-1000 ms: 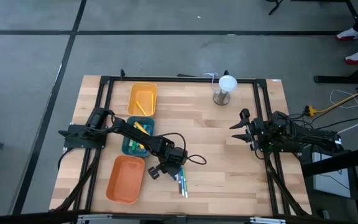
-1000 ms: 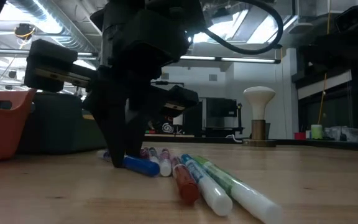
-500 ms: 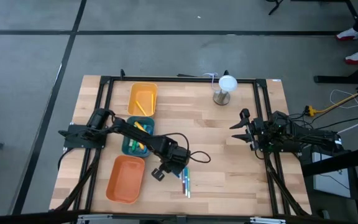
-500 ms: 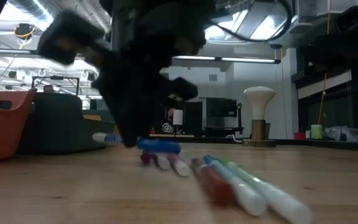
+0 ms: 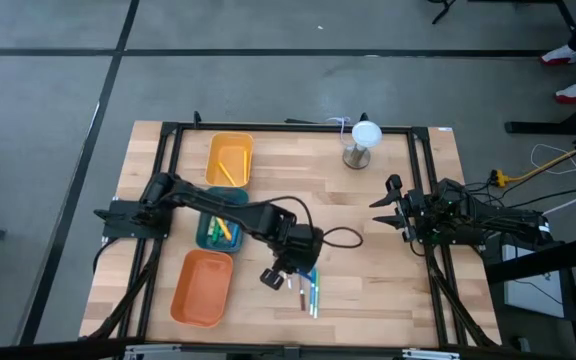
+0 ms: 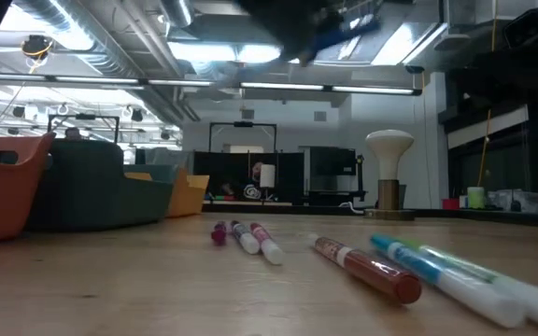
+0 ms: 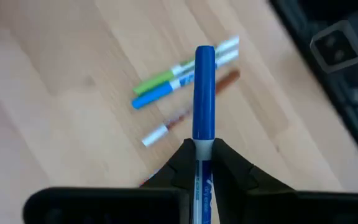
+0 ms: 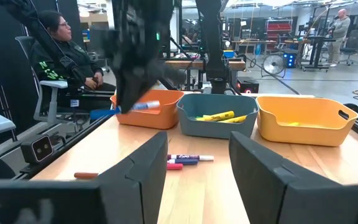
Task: Pick & Place Markers
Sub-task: Put the left blue marker pen into the orange bin
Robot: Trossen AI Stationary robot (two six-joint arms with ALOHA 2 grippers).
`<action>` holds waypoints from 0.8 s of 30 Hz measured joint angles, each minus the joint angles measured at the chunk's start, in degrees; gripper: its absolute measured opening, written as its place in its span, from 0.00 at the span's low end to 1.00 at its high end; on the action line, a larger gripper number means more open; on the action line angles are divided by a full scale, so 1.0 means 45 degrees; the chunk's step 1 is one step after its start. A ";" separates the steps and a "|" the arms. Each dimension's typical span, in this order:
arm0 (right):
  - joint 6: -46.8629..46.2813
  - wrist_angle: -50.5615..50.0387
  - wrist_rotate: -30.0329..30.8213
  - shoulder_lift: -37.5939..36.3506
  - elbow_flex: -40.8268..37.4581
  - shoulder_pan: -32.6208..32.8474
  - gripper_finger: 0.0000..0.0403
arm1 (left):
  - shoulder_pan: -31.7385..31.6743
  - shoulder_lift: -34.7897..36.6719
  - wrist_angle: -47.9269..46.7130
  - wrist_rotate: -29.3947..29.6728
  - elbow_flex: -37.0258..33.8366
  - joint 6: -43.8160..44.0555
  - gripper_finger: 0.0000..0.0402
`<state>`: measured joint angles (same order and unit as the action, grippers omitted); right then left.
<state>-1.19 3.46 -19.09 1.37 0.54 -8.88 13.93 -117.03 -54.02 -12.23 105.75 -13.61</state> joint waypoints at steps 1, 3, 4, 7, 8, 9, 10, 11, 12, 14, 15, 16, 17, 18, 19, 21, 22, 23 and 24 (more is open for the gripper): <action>0.0000 0.0000 0.0000 -0.0001 0.0000 0.0003 0.42 | 0.0000 0.0000 -0.0175 0.0024 0.0393 -0.0005 0.06; 0.0000 0.0000 0.0000 0.0003 0.0000 0.0003 0.42 | 0.0000 0.0000 -0.0466 0.0099 0.1191 0.0000 0.06; 0.0000 0.0000 0.0000 0.0003 0.0000 0.0003 0.42 | -0.0015 0.0000 -0.0619 0.0122 0.1591 -0.0005 0.06; 0.0000 0.0000 0.0000 0.0000 0.0000 0.0000 0.42 | -0.0062 0.0019 -0.1029 0.0127 0.2708 0.0060 0.06; -0.0001 -0.0003 0.0000 0.0001 0.0000 -0.0002 0.42 | -0.0103 0.0020 -0.1127 0.0122 0.3063 0.0085 0.06; 0.0000 0.0000 0.0000 0.0001 0.0000 0.0001 0.42 | -0.0139 0.0024 -0.1299 0.0135 0.3403 0.0097 0.06; 0.0000 0.0000 0.0000 0.0002 0.0000 0.0000 0.42 | -0.0165 0.0024 -0.1500 0.0151 0.3736 0.0125 0.06; 0.0000 -0.0001 0.0000 -0.0001 0.0000 0.0002 0.42 | -0.0208 0.0024 -0.1681 0.0152 0.4053 0.0193 0.06; 0.0000 0.0000 0.0000 0.0003 0.0000 -0.0002 0.42 | -0.0237 0.0024 -0.1842 0.0151 0.4334 0.0300 0.06; 0.0000 -0.0005 0.0000 -0.0001 0.0000 0.0003 0.42 | -0.0245 0.0036 -0.2295 0.0156 0.4838 0.0604 0.06; 0.0000 -0.0004 0.0000 -0.0001 -0.0001 -0.0001 0.42 | -0.0242 0.0039 -0.2552 0.0157 0.5067 0.0729 0.06; 0.0000 0.0000 0.0000 -0.0001 0.0000 -0.0001 0.42 | -0.0238 0.0039 -0.2756 0.0161 0.5263 0.0870 0.06; 0.0000 -0.0002 0.0000 0.0000 0.0000 0.0003 0.42 | -0.0233 0.0039 -0.2957 0.0161 0.5437 0.1026 0.06; 0.0000 0.0000 0.0001 0.0000 0.0000 0.0003 0.42 | -0.0220 0.0044 -0.3141 0.0159 0.5553 0.1213 0.06; 0.0000 0.0000 0.0000 -0.0001 0.0000 -0.0002 0.42 | -0.0196 0.0048 -0.3255 0.0160 0.5621 0.1434 0.06; 0.0000 0.0000 0.0000 -0.0001 0.0000 0.0001 0.42 | -0.0119 0.0044 -0.3512 0.0164 0.5748 0.1906 0.06; 0.0000 -0.0002 0.0000 0.0002 0.0000 0.0000 0.42 | -0.0071 0.0044 -0.3719 0.0171 0.5826 0.2128 0.06; 0.0000 0.0000 0.0000 0.0003 0.0000 0.0002 0.42 | -0.0008 0.0044 -0.3871 0.0176 0.5910 0.2336 0.06; 0.0000 0.0000 0.0000 0.0003 0.0000 0.0002 0.42 | 0.0073 0.0044 -0.3976 0.0176 0.5977 0.2529 0.06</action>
<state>-1.19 3.46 -19.09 1.39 0.54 -8.87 14.26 -116.84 -71.91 -11.44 132.65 -2.23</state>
